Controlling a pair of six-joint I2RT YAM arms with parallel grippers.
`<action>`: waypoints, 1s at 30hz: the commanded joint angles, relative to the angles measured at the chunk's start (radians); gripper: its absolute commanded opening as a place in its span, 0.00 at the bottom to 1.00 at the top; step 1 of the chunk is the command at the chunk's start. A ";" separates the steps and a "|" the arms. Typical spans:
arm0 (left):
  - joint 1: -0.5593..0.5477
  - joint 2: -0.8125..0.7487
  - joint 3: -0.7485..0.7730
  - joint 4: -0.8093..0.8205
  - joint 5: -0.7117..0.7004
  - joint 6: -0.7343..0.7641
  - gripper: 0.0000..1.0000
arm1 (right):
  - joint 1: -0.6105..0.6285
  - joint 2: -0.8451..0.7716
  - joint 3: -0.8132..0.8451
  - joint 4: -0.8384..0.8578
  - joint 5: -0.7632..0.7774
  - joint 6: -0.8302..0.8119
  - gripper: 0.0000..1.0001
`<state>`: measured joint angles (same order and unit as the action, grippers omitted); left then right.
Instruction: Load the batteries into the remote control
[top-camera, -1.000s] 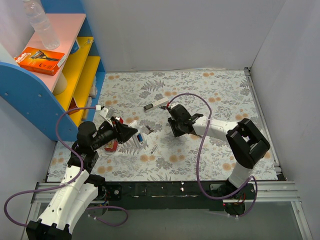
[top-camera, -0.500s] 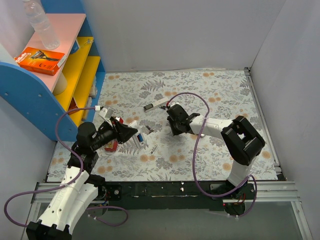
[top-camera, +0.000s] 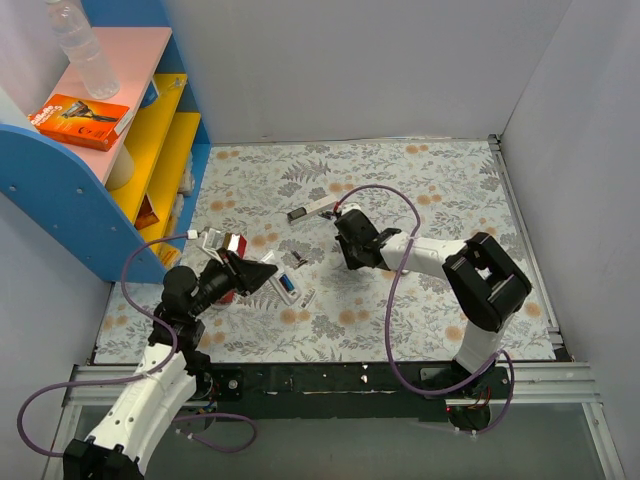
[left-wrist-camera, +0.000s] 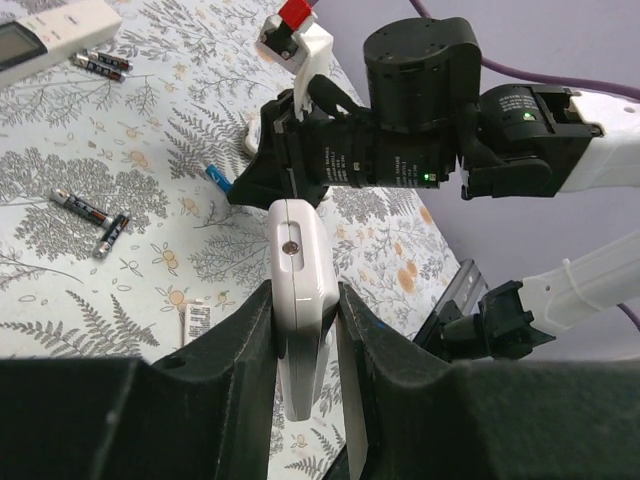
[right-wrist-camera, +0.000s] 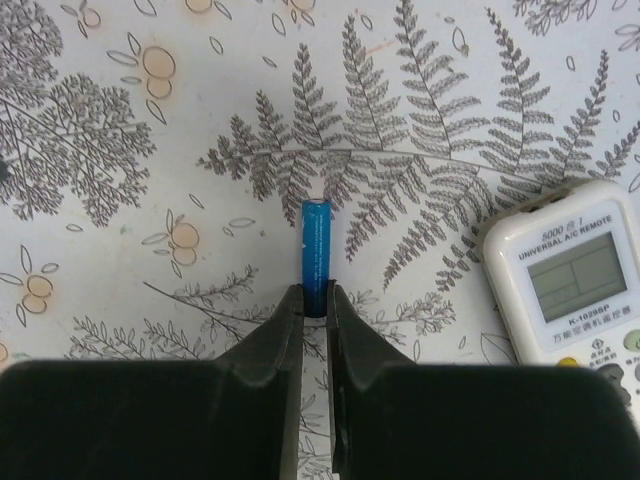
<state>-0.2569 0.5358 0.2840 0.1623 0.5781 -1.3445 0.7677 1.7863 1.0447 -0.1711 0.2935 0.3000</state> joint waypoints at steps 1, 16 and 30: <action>0.005 0.003 -0.104 0.271 -0.015 -0.155 0.00 | 0.005 -0.076 -0.063 0.005 -0.010 -0.041 0.03; 0.004 0.231 -0.318 0.784 -0.014 -0.312 0.00 | 0.271 -0.364 0.063 -0.298 -0.111 -0.162 0.01; 0.004 0.237 -0.345 0.721 -0.061 -0.321 0.00 | 0.429 -0.374 0.219 -0.358 -0.063 -0.130 0.01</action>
<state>-0.2569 0.7761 0.0414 0.8703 0.5411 -1.6588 1.1809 1.4368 1.1973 -0.5190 0.2184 0.1619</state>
